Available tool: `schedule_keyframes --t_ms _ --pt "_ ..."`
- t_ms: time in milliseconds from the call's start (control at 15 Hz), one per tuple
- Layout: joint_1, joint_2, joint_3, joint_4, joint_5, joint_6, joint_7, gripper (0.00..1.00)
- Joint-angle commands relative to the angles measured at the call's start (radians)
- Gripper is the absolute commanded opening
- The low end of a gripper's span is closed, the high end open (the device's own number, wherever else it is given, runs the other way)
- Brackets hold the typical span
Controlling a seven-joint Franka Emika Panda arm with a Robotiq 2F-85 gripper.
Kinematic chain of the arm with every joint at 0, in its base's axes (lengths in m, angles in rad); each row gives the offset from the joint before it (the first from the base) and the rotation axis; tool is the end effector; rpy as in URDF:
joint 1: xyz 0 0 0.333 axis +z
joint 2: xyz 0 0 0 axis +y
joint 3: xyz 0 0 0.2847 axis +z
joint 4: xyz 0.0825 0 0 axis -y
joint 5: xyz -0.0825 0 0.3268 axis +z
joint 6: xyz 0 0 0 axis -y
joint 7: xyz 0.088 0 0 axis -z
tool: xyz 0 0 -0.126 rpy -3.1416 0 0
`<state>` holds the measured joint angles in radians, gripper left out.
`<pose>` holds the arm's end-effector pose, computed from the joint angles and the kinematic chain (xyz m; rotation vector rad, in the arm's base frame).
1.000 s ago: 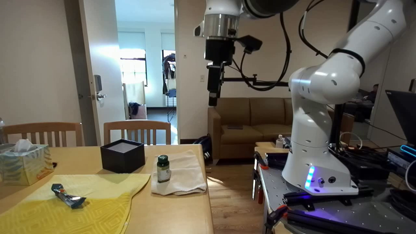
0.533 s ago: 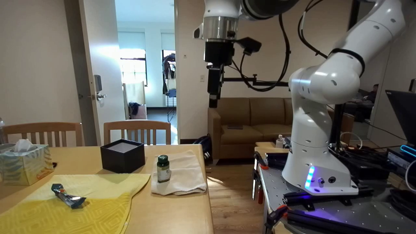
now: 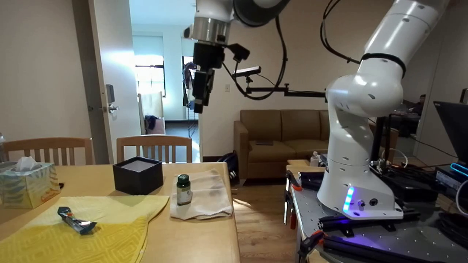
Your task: Put the wrapper in the box
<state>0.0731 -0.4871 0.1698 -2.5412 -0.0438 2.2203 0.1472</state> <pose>0.3650 0.0889 0.4323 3.0407 0.1618 0.2717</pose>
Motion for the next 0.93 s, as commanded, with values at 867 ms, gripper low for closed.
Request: schedule_keyframes --t_ms 867 --pt "0.075 0.878 -0.019 0.801 0.105 -0.263 -0.356 1.00"
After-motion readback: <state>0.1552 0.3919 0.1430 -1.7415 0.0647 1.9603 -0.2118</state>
